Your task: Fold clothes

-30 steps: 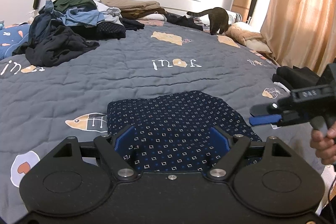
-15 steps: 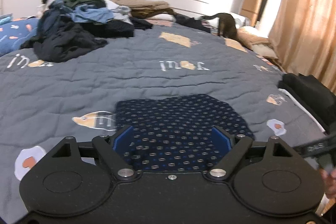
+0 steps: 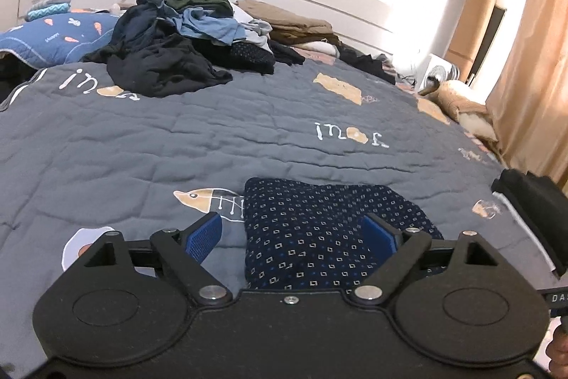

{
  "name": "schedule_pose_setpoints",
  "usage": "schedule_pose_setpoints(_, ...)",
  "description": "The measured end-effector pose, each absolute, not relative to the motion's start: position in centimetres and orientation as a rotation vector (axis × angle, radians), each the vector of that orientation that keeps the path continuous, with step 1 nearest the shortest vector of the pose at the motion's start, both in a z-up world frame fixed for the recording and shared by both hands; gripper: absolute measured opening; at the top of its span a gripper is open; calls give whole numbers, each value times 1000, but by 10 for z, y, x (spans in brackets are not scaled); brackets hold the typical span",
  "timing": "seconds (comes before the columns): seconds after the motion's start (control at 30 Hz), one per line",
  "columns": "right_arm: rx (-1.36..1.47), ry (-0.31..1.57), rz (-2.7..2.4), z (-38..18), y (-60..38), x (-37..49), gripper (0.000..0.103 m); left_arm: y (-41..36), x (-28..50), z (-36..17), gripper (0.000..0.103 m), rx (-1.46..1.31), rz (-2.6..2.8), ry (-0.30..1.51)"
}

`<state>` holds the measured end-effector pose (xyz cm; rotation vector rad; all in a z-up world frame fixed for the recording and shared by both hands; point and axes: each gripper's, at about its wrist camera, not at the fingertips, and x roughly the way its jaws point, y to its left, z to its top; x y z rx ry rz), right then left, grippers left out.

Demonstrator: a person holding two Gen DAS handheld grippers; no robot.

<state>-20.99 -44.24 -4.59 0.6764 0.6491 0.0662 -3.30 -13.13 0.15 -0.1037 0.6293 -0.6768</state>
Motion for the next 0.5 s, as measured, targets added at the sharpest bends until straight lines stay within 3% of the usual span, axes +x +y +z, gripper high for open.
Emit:
schedule_pose_setpoints(0.3,610,741,30,-60,-434,-209,14,-111,-29,8,85,-218,-750,663)
schedule_pose_setpoints(0.5,673,690,-1,-51,-450,-216,24,-114,-48,5,85,-45,-764,627)
